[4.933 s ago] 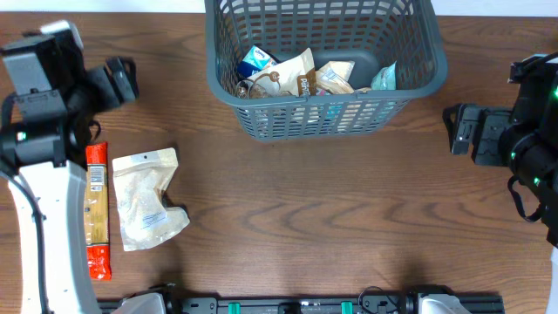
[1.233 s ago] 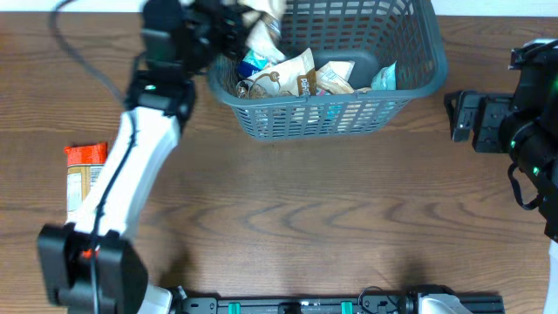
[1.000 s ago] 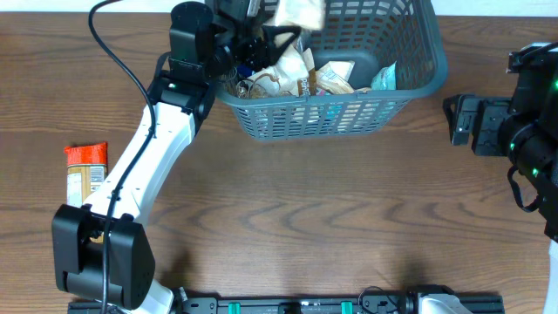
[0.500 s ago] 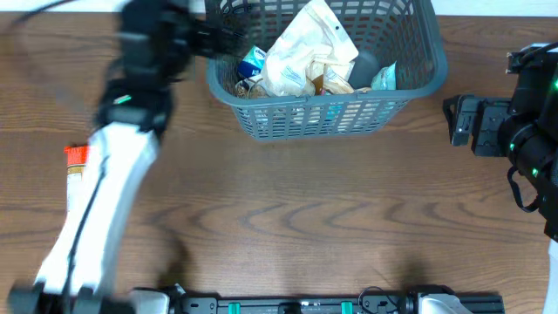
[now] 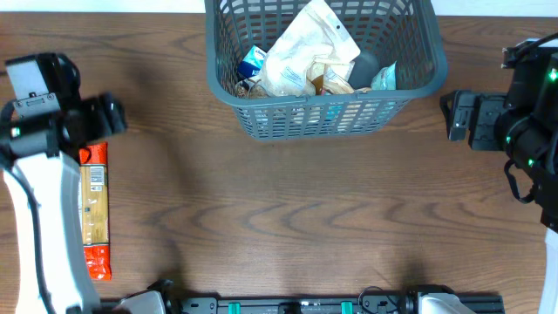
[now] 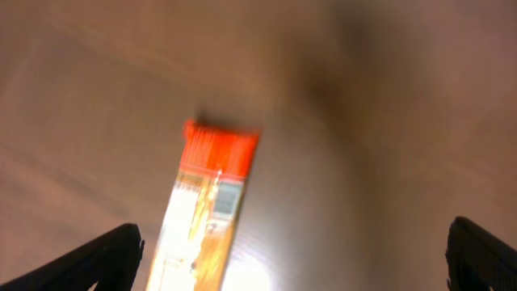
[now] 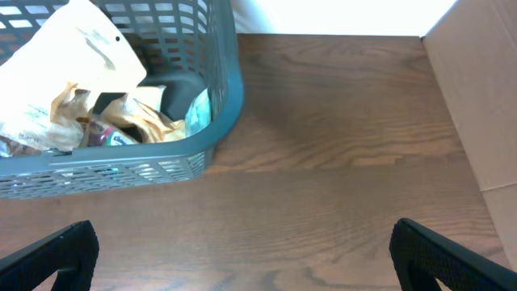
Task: Pack container
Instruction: 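Move the left gripper back to the red snack bar pack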
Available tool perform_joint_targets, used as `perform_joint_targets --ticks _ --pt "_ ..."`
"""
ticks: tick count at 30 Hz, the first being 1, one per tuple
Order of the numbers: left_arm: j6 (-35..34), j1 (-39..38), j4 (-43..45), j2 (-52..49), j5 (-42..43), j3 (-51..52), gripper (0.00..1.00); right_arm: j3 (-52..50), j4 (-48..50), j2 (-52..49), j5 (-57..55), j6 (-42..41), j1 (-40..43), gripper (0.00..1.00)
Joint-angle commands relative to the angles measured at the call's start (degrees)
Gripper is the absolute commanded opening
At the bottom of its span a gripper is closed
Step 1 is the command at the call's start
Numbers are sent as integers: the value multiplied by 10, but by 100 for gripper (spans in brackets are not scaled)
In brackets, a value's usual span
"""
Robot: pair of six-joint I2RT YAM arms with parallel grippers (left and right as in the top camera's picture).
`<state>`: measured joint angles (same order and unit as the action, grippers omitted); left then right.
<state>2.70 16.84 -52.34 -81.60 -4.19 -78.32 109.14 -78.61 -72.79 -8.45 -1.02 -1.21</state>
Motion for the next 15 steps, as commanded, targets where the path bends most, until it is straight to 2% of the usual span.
perform_joint_targets --ticks 1,6,15 --pt "70 38 -12 -39 -15 23 95 -1 0 -5 3 -4 -3 99" --pt "77 87 -1 -109 -14 31 96 -1 0 -7 3 5 -3 99" --pt "154 132 46 -219 -14 31 97 -1 0 -14 -3 20 -3 99"
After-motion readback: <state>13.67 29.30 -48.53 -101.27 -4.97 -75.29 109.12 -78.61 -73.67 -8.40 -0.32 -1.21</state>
